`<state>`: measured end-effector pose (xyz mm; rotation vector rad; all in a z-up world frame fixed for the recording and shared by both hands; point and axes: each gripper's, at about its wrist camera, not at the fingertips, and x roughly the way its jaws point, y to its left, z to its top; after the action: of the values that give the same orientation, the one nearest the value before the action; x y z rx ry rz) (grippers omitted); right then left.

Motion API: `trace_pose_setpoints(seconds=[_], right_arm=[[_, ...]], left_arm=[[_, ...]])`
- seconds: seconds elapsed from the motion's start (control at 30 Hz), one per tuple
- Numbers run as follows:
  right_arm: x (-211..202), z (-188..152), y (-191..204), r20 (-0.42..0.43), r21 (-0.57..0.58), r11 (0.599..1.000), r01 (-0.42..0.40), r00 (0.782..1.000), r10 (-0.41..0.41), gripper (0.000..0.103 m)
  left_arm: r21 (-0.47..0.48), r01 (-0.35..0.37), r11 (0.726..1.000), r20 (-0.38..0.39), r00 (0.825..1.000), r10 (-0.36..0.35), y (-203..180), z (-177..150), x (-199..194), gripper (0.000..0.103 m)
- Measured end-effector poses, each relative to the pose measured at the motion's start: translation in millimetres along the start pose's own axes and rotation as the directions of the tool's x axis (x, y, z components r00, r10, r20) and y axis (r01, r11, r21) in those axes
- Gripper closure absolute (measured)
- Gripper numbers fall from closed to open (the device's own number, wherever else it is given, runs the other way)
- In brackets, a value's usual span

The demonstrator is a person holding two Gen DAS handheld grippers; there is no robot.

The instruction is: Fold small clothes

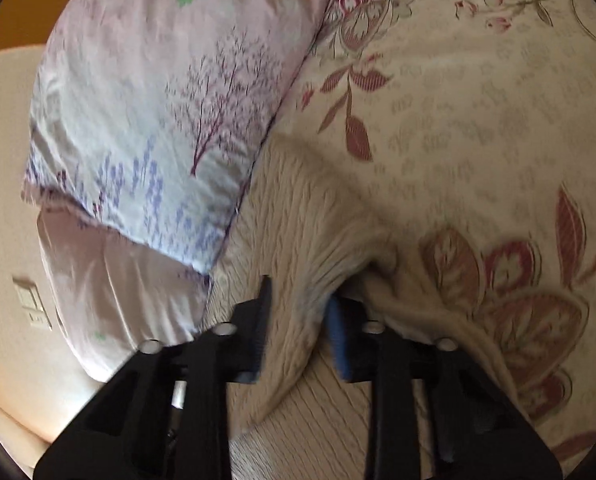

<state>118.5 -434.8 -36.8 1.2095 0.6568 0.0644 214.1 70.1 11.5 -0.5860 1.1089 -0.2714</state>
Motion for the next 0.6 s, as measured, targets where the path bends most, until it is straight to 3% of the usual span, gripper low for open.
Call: trace_pose_setpoints(seconds=[0.13, 0.23, 0.43, 0.53, 0.57, 0.6], right_arm=[[-17, -4, 4, 0.055, -0.006, 1.000, -0.009, 0.998, 0.009, 0.093], [-19, -12, 6, 0.060, -0.023, 0.999, 0.024, 0.998, -0.023, 0.094], [-13, -15, -5, 0.047, -0.028, 0.993, 0.118, 0.992, -0.117, 0.094], [-10, -17, 8, 0.057, -0.110, 0.976, 0.190, 0.981, -0.185, 0.092], [-10, -18, 12, 0.058, -0.128, 0.970, 0.206, 0.978, -0.200, 0.088], [-10, -20, 17, 0.059, -0.155, 0.961, 0.230, 0.973, -0.223, 0.080]], left_arm=[[0.111, -0.033, 0.993, 0.049, 0.998, 0.028, -19, 21, -5, 0.095], [0.123, -0.063, 0.990, 0.051, 0.997, 0.057, -17, 34, -5, 0.095], [0.137, -0.114, 0.984, 0.026, 0.993, 0.112, -3, 25, 6, 0.094], [0.186, -0.161, 0.969, 0.037, 0.987, 0.156, -10, 23, 7, 0.091], [0.193, -0.159, 0.968, 0.033, 0.987, 0.156, -11, 22, 5, 0.086], [0.190, -0.159, 0.969, 0.032, 0.987, 0.156, -10, 20, 2, 0.072]])
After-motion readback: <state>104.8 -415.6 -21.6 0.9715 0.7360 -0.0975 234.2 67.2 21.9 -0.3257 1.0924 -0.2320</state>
